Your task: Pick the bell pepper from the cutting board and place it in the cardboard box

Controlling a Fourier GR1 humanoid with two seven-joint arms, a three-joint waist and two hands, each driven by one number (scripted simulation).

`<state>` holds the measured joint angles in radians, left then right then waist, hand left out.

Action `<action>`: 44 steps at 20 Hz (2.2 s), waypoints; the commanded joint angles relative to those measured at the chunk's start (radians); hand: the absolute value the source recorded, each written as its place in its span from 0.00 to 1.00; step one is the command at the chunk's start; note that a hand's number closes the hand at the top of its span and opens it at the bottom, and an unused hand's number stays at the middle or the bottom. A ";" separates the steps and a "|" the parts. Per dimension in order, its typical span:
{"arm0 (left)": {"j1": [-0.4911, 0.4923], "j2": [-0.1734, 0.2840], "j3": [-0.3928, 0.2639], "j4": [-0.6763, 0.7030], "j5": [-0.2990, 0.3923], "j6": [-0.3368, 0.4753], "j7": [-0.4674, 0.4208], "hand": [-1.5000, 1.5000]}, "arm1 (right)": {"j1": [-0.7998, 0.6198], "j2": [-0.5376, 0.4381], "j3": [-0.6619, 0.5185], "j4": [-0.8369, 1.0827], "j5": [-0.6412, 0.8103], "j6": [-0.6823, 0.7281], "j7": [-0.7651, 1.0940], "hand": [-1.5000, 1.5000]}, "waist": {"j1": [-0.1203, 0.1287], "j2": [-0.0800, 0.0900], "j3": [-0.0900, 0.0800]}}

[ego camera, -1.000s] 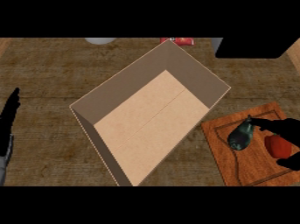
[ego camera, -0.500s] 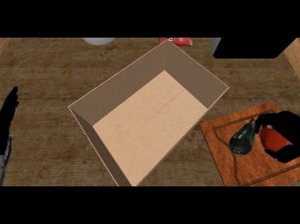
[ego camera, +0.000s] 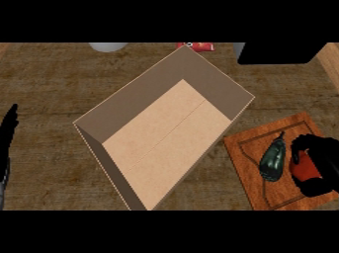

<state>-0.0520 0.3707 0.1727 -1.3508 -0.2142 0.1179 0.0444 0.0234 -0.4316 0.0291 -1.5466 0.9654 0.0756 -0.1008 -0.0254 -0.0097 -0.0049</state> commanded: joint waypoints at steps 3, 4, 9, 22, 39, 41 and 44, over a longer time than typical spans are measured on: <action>0.016 0.016 0.018 -0.052 0.028 -0.038 0.016 0.50 | 0.111 0.030 -0.043 -0.347 -0.001 -0.022 0.116 1.00 | 0.010 0.003 0.004; -0.019 -0.007 -0.001 0.008 -0.013 0.003 0.004 0.50 | 0.058 0.064 -0.014 -0.383 0.011 -0.020 0.146 1.00 | 0.007 0.005 0.004; 0.001 0.003 0.014 -0.004 -0.003 -0.016 -0.009 0.50 | 0.017 0.038 -0.020 -0.576 -0.056 0.066 0.126 1.00 | 0.019 0.006 0.004; -0.096 -0.051 -0.027 0.026 -0.050 0.003 0.042 0.50 | -0.500 0.363 0.139 -0.426 -0.112 0.278 0.513 1.00 | 0.038 0.012 0.004; -0.075 -0.070 -0.035 -0.027 -0.065 -0.015 0.055 0.50 | -0.955 0.431 0.217 0.444 -0.270 -0.192 0.555 1.00 | 0.057 0.015 0.005; -0.087 0.006 0.020 0.000 -0.025 -0.080 0.037 0.50 | -0.942 0.432 0.287 0.533 -0.273 -0.285 0.544 1.00 | 0.060 0.017 0.005; -0.081 -0.027 -0.005 0.007 -0.055 -0.051 0.015 0.50 | -1.020 0.432 0.289 0.676 -0.293 -0.376 0.577 1.00 | 0.062 0.019 0.004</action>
<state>-0.1243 0.3412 0.1734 -1.3601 -0.2565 0.0726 0.0731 -0.9215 -0.0008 0.2971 -1.0522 0.7081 -0.1852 0.4741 0.0318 0.0061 -0.0003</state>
